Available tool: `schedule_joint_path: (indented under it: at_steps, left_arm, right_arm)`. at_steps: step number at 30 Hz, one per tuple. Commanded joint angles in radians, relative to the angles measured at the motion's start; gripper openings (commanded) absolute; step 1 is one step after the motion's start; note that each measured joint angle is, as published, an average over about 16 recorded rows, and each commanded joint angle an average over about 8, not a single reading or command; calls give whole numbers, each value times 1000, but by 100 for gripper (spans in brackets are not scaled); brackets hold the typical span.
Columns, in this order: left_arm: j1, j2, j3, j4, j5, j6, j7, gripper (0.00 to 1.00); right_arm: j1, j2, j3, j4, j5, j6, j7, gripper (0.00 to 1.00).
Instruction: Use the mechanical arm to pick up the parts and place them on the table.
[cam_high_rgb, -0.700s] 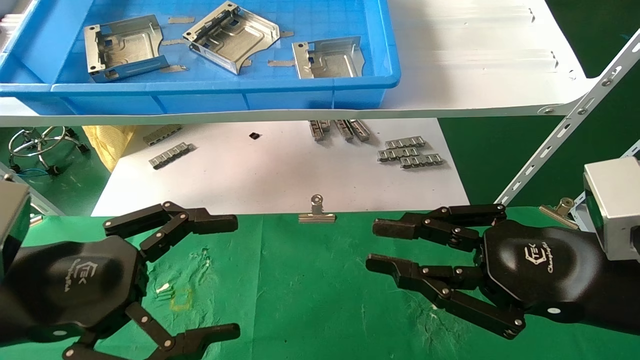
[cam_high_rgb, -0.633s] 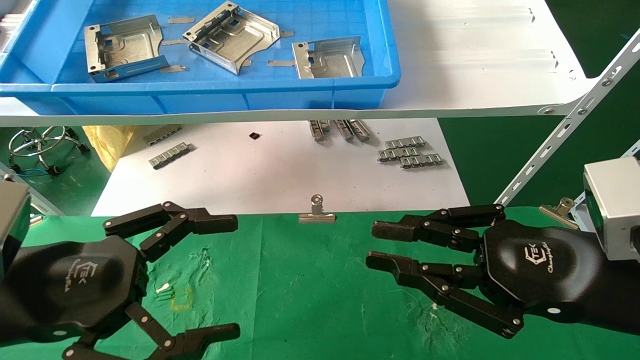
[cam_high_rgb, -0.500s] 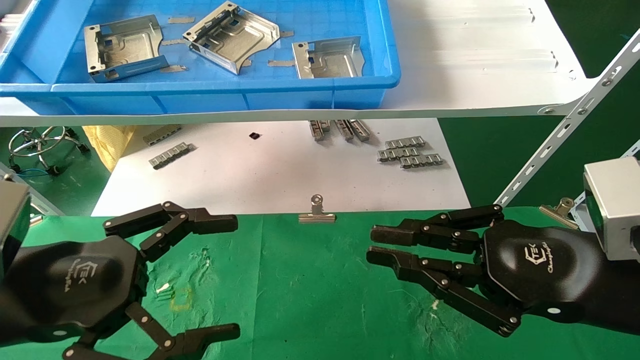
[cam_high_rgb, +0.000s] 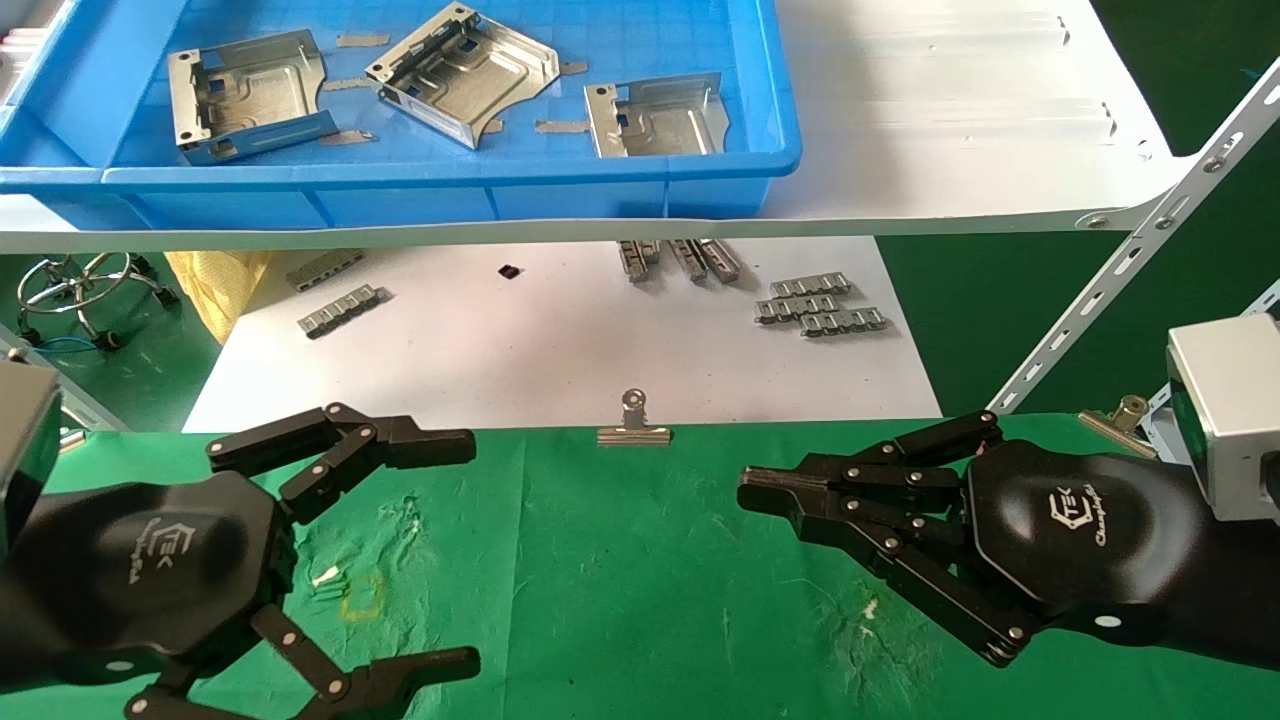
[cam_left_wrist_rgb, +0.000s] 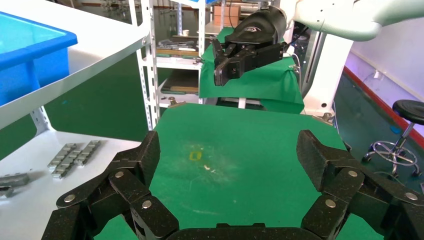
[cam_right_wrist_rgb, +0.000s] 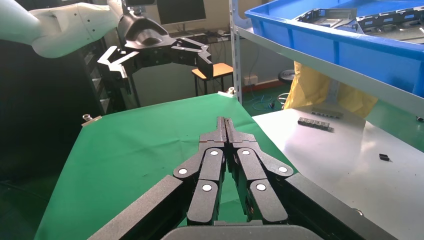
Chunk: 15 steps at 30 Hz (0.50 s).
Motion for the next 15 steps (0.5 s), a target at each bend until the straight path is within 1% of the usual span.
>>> schedule_joint_path:
  at_steps: [1, 6, 9, 12, 15]
  left_arm:
    - [0, 0, 0, 0, 0, 0, 0, 100]
    - [-3, 0, 0, -1, 3, 0, 3, 100]
    - [-27, 6, 2, 2, 16, -6, 3, 100]
    - [-98, 23, 13, 21, 53, -21, -14, 100]
    - [-226, 62, 39, 75, 122, -48, -50, 100]
  right_arm:
    - [0, 0, 0, 0, 0, 0, 0, 0]
    - [0, 0, 0, 0, 0, 0, 0, 0]
    - [0, 0, 0, 0, 0, 0, 0, 0]
    - [0, 0, 0, 0, 0, 0, 0, 0]
    - [0, 0, 0, 0, 0, 0, 0, 0]
